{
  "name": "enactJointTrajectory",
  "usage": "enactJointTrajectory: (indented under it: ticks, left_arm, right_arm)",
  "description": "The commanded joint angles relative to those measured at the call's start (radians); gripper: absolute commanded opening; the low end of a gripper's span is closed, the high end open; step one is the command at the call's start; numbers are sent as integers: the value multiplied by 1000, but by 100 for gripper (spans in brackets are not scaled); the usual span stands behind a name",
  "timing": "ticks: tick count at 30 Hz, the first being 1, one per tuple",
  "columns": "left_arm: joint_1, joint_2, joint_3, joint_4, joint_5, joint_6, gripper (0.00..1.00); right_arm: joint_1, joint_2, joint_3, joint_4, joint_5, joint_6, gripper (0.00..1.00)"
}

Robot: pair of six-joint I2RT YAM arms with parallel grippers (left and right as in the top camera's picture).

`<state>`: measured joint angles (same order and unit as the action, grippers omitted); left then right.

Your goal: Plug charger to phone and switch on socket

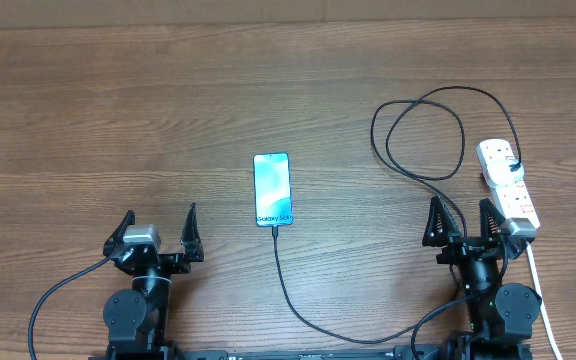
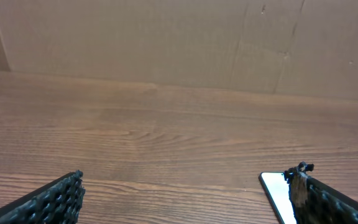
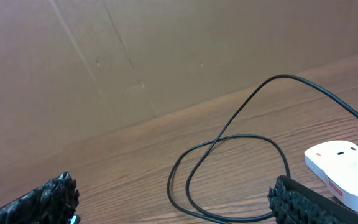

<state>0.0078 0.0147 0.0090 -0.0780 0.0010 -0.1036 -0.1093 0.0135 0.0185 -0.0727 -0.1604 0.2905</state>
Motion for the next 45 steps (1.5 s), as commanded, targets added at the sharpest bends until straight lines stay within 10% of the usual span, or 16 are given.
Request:
enactJointTrajectory:
  ticks: [1, 45]
  left_arm:
    - [7, -10, -4, 0, 14, 14, 100]
    - [7, -10, -4, 0, 14, 14, 99]
  right_arm:
    - [5, -11, -10, 5, -6, -4, 100]
    - [44, -11, -10, 4, 2, -187, 100]
